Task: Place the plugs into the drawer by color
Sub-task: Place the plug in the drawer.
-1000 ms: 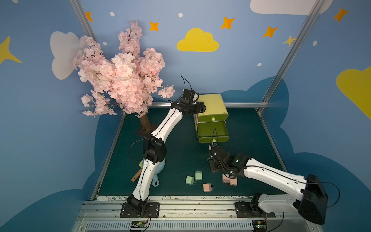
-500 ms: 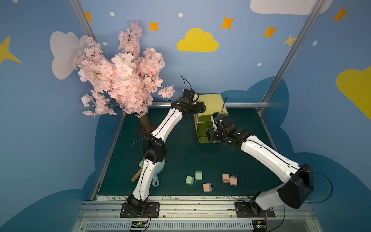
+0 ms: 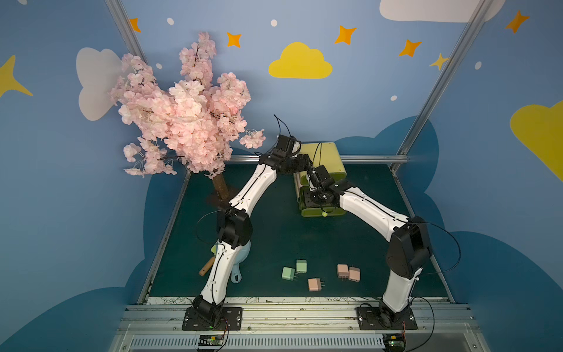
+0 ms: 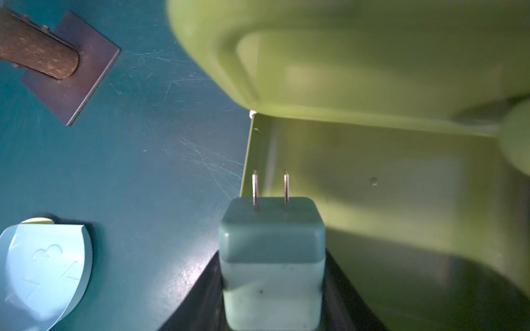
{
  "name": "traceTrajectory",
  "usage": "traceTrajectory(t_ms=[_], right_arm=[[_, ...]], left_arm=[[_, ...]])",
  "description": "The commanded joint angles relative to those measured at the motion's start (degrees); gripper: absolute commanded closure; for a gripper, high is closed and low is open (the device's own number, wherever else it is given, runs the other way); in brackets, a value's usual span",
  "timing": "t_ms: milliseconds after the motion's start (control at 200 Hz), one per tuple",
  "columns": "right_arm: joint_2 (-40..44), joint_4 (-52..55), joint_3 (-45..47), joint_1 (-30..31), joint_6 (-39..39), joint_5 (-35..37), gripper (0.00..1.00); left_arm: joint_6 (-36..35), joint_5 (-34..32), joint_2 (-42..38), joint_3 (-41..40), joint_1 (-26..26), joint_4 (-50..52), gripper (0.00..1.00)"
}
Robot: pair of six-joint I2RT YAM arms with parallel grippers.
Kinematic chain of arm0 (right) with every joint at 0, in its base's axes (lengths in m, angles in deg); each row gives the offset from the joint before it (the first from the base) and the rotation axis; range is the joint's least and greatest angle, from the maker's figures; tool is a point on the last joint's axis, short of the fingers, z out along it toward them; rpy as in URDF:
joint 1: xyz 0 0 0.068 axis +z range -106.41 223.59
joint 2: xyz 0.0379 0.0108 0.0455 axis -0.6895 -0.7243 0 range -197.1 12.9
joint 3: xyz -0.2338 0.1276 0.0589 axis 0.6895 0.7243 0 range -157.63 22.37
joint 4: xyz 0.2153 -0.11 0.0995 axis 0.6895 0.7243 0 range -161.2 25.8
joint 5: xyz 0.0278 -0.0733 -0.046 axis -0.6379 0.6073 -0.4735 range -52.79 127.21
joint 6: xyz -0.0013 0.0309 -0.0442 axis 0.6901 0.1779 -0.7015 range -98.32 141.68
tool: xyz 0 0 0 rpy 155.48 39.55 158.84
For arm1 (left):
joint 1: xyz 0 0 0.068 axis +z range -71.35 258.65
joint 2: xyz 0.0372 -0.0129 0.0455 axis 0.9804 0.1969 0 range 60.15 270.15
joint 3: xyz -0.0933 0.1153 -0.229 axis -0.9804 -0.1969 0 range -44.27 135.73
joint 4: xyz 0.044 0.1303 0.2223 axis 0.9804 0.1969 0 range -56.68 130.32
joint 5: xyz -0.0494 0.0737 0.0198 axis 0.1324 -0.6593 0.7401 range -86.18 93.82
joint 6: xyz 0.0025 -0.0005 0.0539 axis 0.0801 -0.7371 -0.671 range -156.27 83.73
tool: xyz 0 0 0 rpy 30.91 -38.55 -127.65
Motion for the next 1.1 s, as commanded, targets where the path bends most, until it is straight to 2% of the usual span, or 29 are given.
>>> traceTrajectory(t_ms=[0, 421, 571, 641, 856, 991, 1091], right_arm=[[-1.36, 2.17, -2.38, -0.54, 0.29, -0.88, 0.60], [-5.01, 4.64, -3.15, -1.92, -0.56, -7.03, 0.57], [-6.21, 6.04, -4.47, -2.69, -1.44, -8.43, 0.53], [-6.01, 6.45, -4.97, -2.83, -2.14, -8.80, 0.47], [-1.82, 8.30, -7.07, -3.00, -5.76, -7.38, 0.29], [3.03, 9.18, -5.56, -2.70, -9.22, -8.40, 0.28], [9.17, 7.10, 0.95, -0.50, -12.40, -9.02, 0.28]], left_arm=[[-0.61, 0.28, 1.42, -1.46, 0.13, 2.25, 0.21], [-0.97, 0.11, 0.89, -1.02, 0.88, 2.25, 0.21], [-0.79, 0.16, 0.98, -1.45, 0.86, 2.34, 0.21], [-0.77, 0.33, 1.06, -1.59, 0.84, 2.34, 0.21], [-1.04, 0.02, 0.89, -1.47, 0.87, 2.16, 0.21], [-0.99, 0.11, 1.31, -1.28, 1.02, 2.08, 0.21], [-0.97, 0.24, 1.33, -1.10, 1.04, 2.16, 0.21]])
